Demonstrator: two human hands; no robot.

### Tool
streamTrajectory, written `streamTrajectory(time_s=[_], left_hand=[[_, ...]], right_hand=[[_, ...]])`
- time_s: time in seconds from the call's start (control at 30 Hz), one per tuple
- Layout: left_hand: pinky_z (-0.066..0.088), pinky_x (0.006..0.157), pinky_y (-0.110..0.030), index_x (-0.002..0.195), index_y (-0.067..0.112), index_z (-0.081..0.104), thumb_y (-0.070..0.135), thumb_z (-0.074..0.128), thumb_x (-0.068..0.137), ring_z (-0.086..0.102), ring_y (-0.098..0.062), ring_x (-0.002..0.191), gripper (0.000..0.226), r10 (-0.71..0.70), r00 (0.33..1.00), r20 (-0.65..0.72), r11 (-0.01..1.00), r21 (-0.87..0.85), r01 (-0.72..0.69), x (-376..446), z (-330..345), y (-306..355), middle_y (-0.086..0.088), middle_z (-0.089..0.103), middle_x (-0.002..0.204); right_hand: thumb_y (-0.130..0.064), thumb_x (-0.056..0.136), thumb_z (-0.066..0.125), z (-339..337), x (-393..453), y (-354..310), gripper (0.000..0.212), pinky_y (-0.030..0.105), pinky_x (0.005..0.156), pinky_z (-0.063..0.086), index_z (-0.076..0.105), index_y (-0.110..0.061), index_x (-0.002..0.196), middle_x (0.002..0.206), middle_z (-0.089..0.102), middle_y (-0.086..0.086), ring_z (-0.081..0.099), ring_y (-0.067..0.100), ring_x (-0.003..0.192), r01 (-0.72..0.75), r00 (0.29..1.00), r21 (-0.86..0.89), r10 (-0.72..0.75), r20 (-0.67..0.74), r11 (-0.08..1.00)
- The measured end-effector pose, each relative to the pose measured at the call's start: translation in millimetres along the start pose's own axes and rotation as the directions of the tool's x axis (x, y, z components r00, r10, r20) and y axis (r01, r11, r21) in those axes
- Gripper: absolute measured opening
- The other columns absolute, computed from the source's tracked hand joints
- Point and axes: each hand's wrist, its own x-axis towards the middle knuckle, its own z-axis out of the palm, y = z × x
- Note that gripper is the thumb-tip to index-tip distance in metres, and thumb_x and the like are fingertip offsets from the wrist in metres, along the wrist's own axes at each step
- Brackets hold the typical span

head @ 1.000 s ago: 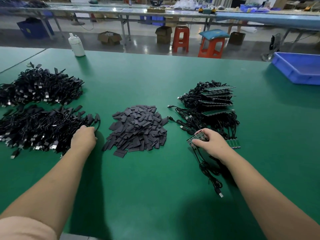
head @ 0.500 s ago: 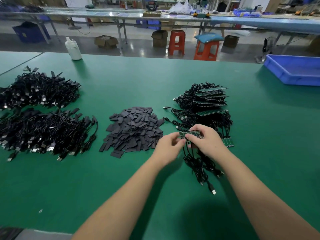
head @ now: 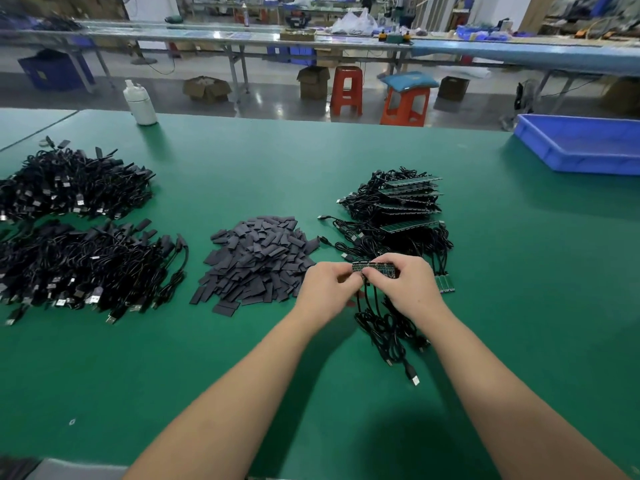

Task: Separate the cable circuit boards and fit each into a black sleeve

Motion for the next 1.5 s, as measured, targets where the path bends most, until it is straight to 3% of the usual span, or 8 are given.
streamTrajectory(time_s=[0.2,0.47,0.87,0.97,1.1,1.2,1.33,1.5], left_hand=[[0.056,0.061,-0.045,0.067,0.009,0.059,0.03,0.056,0.093,0.068,-0.028,0.062,0.033,0.083,0.986,-0.145,0.974,0.221,-0.05,-4.6,4.1,4.9,-0.012,0.067,0.064],[0.052,0.066,-0.038,0.071,0.01,0.059,0.034,0.055,0.094,0.064,-0.022,0.071,0.033,0.071,0.902,-0.426,0.983,0.182,0.008,-9.5,-45.6,-7.7,-0.005,0.069,0.07],[0.039,0.055,-0.015,0.084,0.033,0.062,0.022,0.064,0.089,0.044,-0.003,0.054,0.013,0.195,0.97,-0.144,0.977,0.112,-0.18,-32.8,-41.3,5.5,0.019,0.055,0.065],[0.046,0.057,-0.029,0.084,0.03,0.058,0.021,0.064,0.089,0.053,-0.012,0.055,0.012,0.143,0.986,-0.091,0.99,0.013,-0.142,-33.0,-35.7,9.4,0.008,0.06,0.069],[0.043,0.049,-0.02,0.08,0.017,0.064,0.014,0.061,0.091,0.062,-0.014,0.053,0.012,-0.005,0.992,-0.124,0.982,-0.189,-0.018,-26.8,-34.1,8.4,-0.007,0.071,0.074],[0.039,0.055,-0.02,0.078,0.009,0.07,0.012,0.064,0.086,0.055,-0.008,0.059,0.01,-0.161,0.965,-0.206,0.977,-0.17,0.127,-19.5,-41.9,-6.0,-0.001,0.065,0.067],[0.026,0.043,-0.019,0.074,0.012,0.071,0.013,0.066,0.085,0.037,-0.009,0.047,0.013,-0.34,0.933,-0.119,0.92,-0.245,0.305,-23.1,-53.1,-30.8,0.007,0.047,0.051],[0.027,0.043,-0.019,0.082,0.013,0.072,0.017,0.07,0.089,0.036,-0.004,0.043,0.009,-0.331,0.942,-0.052,0.935,-0.155,0.319,-37.0,-69.8,-59.7,0.014,0.049,0.047]], right_hand=[[-0.035,0.085,0.073,9.7,0.7,-0.7,0.004,0.017,0.047,0.038,0.072,-0.031,0.084,0.064,0.066,-0.01,0.049,0.005,0.046,0.035,0.996,0.01,-0.034,-0.083,0.999],[-0.036,0.099,0.055,-12.1,25.3,30.0,0.027,0.032,0.081,0.044,0.06,-0.019,0.12,0.11,0.059,-0.001,0.056,0.019,0.099,-0.053,0.997,-0.217,0.062,0.034,0.975],[-0.024,0.096,0.062,4.0,48.1,39.9,0.055,0.035,0.082,0.05,0.039,-0.021,0.146,0.132,0.048,0.006,0.061,0.015,0.086,-0.157,0.986,-0.245,0.167,0.019,0.957],[-0.035,0.103,0.046,17.8,34.8,25.9,0.03,0.031,0.082,0.048,0.06,-0.02,0.126,0.12,0.063,-0.001,0.062,0.015,0.096,-0.048,0.993,-0.188,0.067,0.097,0.981],[-0.051,0.105,0.03,44.4,0.7,-5.8,0.049,0.025,0.071,0.056,0.066,-0.018,0.107,0.086,0.075,0.004,0.073,0.021,0.082,-0.383,0.845,0.408,0.136,0.517,0.829],[-0.042,0.103,0.045,64.5,-16.1,-12.0,0.039,0.024,0.051,0.038,0.066,-0.01,0.096,0.056,0.052,-0.005,0.047,0.011,0.048,-0.345,0.862,0.413,0.111,0.495,0.843],[-0.022,0.1,0.057,86.1,-21.5,-8.8,0.019,0.031,0.059,0.029,0.068,-0.008,0.105,0.069,0.052,0.019,0.039,0.017,0.063,-0.274,0.905,0.37,0.108,0.412,0.888],[-0.024,0.097,0.06,106.4,-25.1,-5.2,0.016,0.03,0.059,0.034,0.068,-0.016,0.108,0.071,0.05,0.003,0.043,0.018,0.063,-0.223,0.902,0.211,0.12,0.414,0.952]])
